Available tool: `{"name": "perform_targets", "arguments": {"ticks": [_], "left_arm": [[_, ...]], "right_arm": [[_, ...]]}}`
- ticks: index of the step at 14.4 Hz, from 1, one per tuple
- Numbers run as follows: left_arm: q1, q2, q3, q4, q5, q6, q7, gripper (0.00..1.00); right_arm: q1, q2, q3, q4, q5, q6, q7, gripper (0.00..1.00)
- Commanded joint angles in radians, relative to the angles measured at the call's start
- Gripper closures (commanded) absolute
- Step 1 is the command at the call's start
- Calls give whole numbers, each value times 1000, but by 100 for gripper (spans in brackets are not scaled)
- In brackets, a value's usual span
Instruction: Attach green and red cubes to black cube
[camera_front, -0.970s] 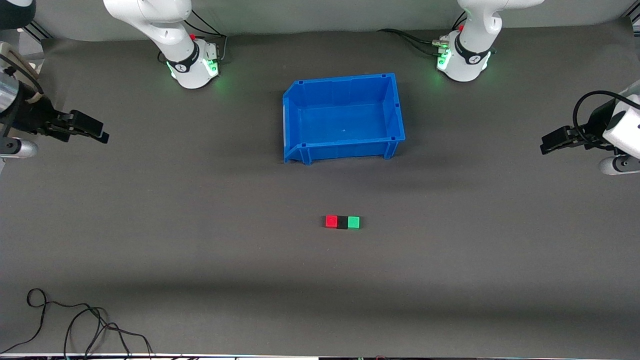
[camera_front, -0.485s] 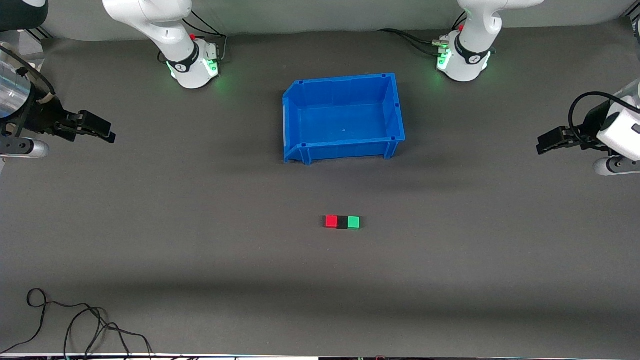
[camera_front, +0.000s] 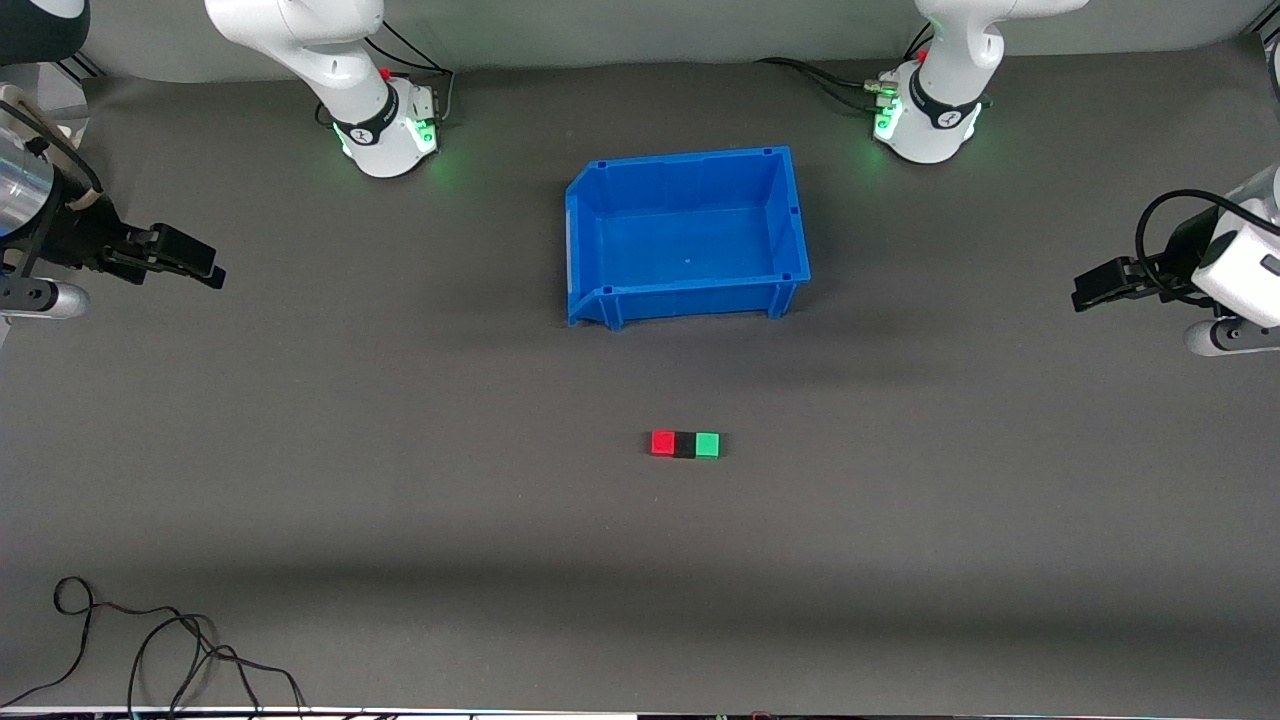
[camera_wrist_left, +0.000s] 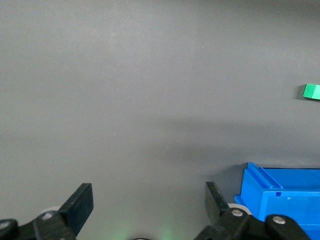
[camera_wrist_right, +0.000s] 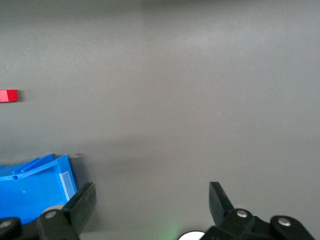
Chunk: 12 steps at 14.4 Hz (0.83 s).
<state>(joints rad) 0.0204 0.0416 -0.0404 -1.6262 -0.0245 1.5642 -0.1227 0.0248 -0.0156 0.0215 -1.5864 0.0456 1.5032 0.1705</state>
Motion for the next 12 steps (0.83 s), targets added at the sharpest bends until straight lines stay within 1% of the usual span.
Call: {"name": "perform_targets", "arguments": {"ticks": [1,4,12], "left_arm": [[7,-16,7,-1,-46,8,-21,1],[3,-8,5,-1,-25,20,-9,1],[3,6,4,-4,20,37,-8,1]], "right_arm": [[17,6,-8,-3,-20,15,20,0],[17,23,-8,6,-16,17,14,0],[20,26,-8,11,-18,17,10,0]]}}
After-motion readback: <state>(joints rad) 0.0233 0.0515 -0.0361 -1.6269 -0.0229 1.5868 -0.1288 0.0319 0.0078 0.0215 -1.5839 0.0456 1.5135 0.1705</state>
